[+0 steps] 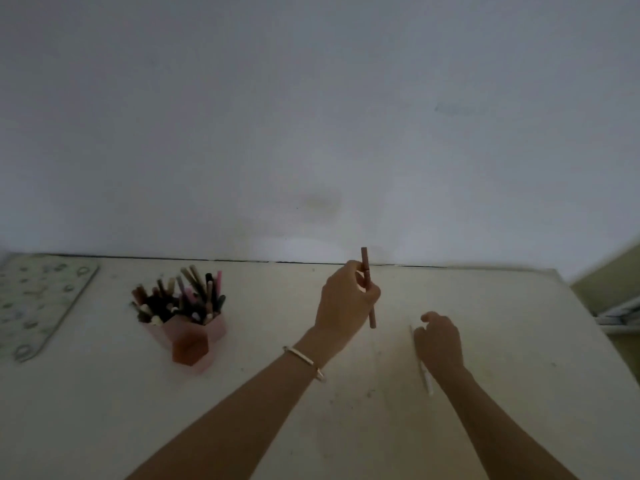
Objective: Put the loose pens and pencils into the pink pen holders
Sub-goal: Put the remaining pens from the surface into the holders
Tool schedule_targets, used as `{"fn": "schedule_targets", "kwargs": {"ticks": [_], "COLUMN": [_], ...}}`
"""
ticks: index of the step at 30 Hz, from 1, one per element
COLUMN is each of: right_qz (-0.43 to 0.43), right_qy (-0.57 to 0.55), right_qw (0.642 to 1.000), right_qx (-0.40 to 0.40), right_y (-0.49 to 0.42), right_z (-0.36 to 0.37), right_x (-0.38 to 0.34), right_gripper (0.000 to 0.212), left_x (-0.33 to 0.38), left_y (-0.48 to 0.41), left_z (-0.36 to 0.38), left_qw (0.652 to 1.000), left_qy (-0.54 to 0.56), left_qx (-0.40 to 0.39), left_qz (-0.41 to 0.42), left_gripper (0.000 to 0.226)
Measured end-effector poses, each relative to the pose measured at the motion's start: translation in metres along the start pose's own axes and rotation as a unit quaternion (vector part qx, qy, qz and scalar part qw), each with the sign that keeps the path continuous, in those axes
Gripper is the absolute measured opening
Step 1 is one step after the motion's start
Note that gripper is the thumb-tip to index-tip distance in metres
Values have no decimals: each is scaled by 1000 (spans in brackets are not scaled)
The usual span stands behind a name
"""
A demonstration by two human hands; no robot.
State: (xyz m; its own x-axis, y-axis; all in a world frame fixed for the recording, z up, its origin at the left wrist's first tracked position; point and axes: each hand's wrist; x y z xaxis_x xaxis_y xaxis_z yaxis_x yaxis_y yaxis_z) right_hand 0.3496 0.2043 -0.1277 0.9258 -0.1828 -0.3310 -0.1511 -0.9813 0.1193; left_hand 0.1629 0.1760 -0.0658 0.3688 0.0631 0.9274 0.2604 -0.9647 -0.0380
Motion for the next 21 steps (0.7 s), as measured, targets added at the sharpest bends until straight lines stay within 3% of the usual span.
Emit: {"fn": "schedule_targets", "kwargs": {"ticks": [3, 6, 8, 11, 16, 19, 21], "right_qz": [23, -5, -35, -114, -262, -322, -333], "right_qy": [152, 171, 73, -99, -314, -380, -401], "right_qw": [988, 983, 995, 988, 911, 862, 848], "right_qx": [-29, -61, -67, -22, 62, 89, 93], "right_y": [10, 20, 24, 31, 54, 71, 79], "right_z": [24, 39, 41, 33, 11, 3, 1], "right_x": [9, 3, -23, -94, -203, -237, -248], "right_gripper": [38, 53, 63, 69, 60, 58, 57], "left_x": [6, 5, 2, -7, -35, -57, -68], "left_y": [-4, 4, 9, 15, 30, 37, 38], "left_z": [-46, -95, -131, -185, -244, -250, -248], "left_qw": [998, 994, 990, 982, 965, 949, 938], "left_qy": [31, 41, 21, -53, -146, -239, -287], "left_qx": [48, 84, 104, 146, 203, 189, 179], "left_qz": [36, 64, 92, 108, 81, 79, 76], "left_gripper": [27, 61, 83, 73, 60, 58, 53]}}
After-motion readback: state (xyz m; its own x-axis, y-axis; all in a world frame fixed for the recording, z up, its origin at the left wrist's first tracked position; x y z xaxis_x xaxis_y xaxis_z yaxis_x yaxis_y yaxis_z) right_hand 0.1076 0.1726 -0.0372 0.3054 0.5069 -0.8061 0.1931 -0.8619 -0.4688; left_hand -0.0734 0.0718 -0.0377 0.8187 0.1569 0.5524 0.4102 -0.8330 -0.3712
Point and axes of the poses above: each hand's wrist, its own y-axis away from the middle knuckle, its own z-axis out of the palm, x = y × z, and after that the axes turned 2 degrees about y, right-handed
